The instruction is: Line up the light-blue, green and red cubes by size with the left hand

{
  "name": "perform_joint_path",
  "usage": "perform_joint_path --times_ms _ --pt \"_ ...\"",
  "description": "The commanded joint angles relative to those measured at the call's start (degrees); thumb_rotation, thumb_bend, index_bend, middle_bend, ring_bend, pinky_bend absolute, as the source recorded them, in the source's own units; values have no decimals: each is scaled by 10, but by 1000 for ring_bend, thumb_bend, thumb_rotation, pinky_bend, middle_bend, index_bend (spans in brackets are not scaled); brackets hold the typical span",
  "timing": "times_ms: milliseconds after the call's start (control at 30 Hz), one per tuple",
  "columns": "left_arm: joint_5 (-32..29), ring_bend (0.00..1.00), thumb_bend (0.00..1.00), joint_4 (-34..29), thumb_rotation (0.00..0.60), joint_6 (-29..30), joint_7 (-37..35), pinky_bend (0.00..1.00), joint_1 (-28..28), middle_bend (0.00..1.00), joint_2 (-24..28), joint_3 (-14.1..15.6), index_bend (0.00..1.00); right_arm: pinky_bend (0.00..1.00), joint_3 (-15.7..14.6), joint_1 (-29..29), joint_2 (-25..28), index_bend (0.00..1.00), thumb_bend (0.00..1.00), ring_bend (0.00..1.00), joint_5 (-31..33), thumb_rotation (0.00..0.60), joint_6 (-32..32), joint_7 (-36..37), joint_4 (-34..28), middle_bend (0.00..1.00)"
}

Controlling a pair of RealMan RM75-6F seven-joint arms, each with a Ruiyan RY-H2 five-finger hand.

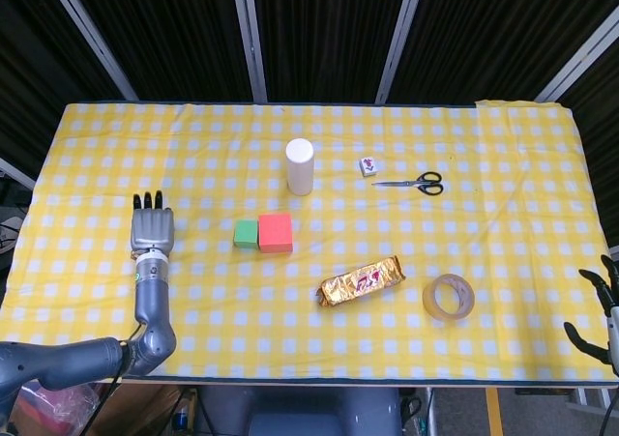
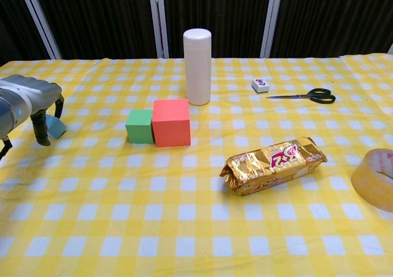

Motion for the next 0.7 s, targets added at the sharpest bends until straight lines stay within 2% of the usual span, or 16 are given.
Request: perform_joint_path --times_ms 33,100,367,700 --pt "7 0 155 3 600 -1 -4 0 0 0 -1 -1 255 0 0 1 -1 193 317 23 2 600 -3 -2 0 0" --pt "10 0 154 3 600 0 -6 0 1 0 0 -2 252 0 0 2 -1 193 317 23 2 600 -4 -3 0 0" --pt "7 0 155 -4 600 16 13 0 3 0 6 0 393 0 1 1 -1 193 316 23 2 600 -3 -1 0 0" --pt "2 0 154 5 600 24 31 0 7 0 -1 3 363 0 -1 -3 0 193 317 23 -2 600 3 6 2 0"
